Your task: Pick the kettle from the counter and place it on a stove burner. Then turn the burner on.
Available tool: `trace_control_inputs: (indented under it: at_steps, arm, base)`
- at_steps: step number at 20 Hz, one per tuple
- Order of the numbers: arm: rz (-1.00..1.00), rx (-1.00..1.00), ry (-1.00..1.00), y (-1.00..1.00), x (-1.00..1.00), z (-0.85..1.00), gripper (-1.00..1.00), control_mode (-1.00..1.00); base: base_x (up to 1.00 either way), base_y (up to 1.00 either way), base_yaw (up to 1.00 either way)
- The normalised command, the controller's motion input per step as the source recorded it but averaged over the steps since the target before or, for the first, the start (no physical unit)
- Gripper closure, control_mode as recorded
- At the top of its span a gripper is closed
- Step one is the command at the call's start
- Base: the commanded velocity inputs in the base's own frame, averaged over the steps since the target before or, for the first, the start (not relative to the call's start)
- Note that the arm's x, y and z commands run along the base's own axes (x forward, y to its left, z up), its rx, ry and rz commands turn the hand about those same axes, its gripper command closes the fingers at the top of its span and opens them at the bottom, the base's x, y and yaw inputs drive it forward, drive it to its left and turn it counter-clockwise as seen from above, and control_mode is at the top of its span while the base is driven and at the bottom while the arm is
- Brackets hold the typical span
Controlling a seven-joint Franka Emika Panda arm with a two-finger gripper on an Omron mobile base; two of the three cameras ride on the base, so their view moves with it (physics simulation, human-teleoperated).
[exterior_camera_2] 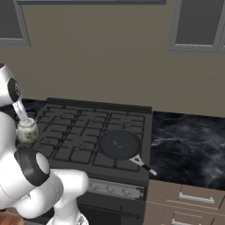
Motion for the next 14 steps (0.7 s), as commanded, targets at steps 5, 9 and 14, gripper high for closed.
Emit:
trace_control_inputs:
  at_steps: [5,9,14]
  arm:
    - [0.00,-0.01,0.00,0.04,0.20,-0.13,1.00,-1.00]
    - [0.00,-0.01,0.00,0.03,0.17,-0.13,1.00,-1.00]
    - [0.00,0.00,0.00,0.06,0.11,-0.12,1.00,-1.00]
  base:
    - [0.00,0.00,0.00]
    - [0.00,0.00,0.00]
    - [0.00,0.00,0.00]
